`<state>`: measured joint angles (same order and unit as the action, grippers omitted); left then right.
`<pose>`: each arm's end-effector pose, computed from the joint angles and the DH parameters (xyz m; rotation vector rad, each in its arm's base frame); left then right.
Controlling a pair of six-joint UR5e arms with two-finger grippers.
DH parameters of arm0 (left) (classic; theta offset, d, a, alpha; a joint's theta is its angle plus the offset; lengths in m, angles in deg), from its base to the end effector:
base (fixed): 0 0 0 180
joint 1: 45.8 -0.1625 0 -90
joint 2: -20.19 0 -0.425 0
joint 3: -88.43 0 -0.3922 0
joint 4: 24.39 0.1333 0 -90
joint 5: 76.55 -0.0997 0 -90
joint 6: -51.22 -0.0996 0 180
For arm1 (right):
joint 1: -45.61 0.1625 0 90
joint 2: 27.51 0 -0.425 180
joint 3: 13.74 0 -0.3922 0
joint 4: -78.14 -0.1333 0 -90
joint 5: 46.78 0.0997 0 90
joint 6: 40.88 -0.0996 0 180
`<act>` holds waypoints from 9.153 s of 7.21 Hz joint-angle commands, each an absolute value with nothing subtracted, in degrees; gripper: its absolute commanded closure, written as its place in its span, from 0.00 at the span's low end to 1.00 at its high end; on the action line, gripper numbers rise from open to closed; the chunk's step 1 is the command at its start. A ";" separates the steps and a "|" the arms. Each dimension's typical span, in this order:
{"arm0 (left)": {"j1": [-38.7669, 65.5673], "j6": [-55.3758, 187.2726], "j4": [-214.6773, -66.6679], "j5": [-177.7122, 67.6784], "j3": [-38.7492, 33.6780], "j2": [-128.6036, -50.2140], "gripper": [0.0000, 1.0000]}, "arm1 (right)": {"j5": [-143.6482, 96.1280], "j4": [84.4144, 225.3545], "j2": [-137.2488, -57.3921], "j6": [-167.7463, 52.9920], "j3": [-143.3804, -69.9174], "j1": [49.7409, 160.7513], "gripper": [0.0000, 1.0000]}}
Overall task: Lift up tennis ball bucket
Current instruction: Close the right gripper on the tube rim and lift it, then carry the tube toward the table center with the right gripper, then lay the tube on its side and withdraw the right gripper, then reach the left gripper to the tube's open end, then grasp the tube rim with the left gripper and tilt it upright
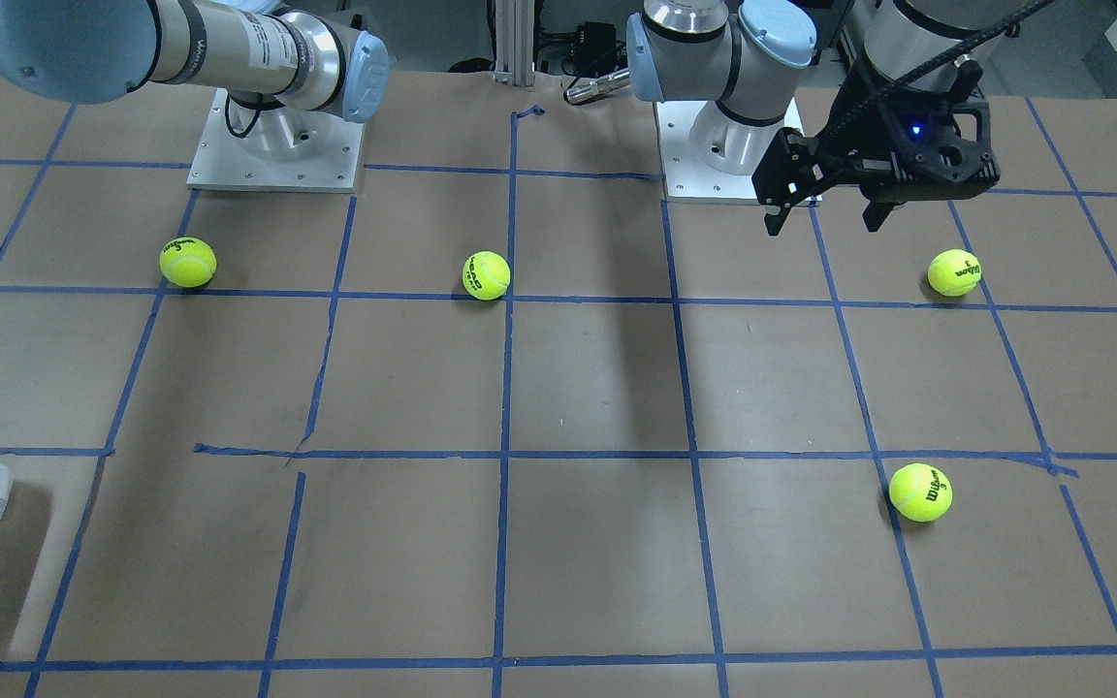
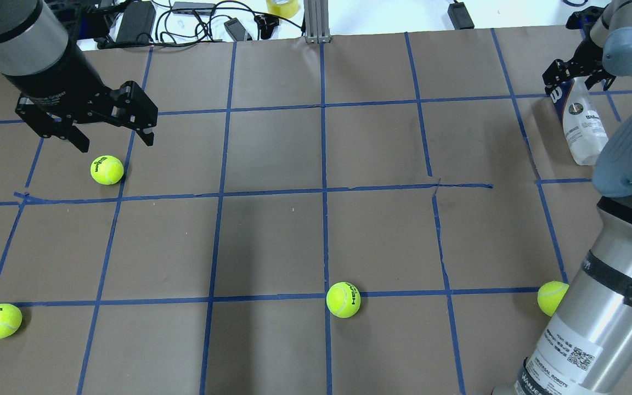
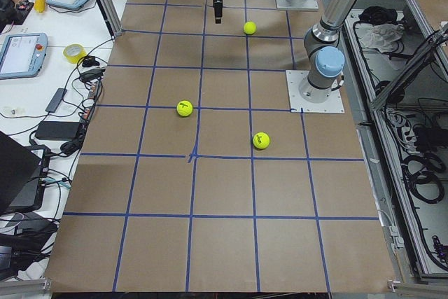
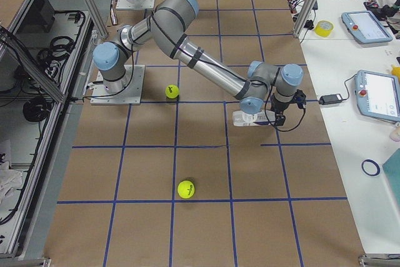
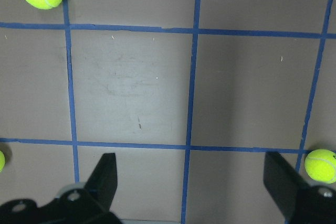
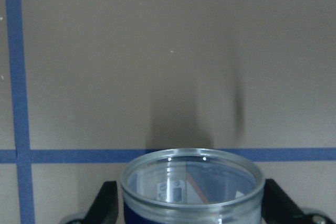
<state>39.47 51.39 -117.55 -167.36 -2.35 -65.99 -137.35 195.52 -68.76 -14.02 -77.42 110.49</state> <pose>-0.0933 -0.4721 0.5076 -0.1337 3.1247 0.0042 -0.2156 -0.7714 0.2025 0.0463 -3.0924 0.1134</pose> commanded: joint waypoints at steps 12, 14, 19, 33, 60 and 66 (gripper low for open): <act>36.12 51.39 -117.91 -167.34 -3.41 -64.89 0.00 | -133.80 195.72 -82.52 5.20 -90.61 139.07 0.74; 36.21 51.48 -117.64 -167.60 -4.55 -64.19 0.00 | -133.88 196.61 -82.97 8.67 -91.61 145.52 0.73; 35.85 51.58 -111.61 -167.17 -3.50 -63.48 0.00 | -137.15 199.78 -83.94 26.47 -92.32 166.37 0.95; 34.11 51.66 -112.81 -167.60 -4.02 -62.25 0.00 | -117.93 204.00 -86.12 30.32 -93.10 149.55 0.00; 34.45 52.36 -80.20 -121.84 -22.40 -93.28 0.01 | -136.87 178.77 -118.48 -41.68 -103.39 139.48 0.00; 34.71 67.23 -80.02 -122.08 -16.28 -93.55 1.00 | -136.78 179.13 -118.30 -39.91 -103.48 136.42 0.00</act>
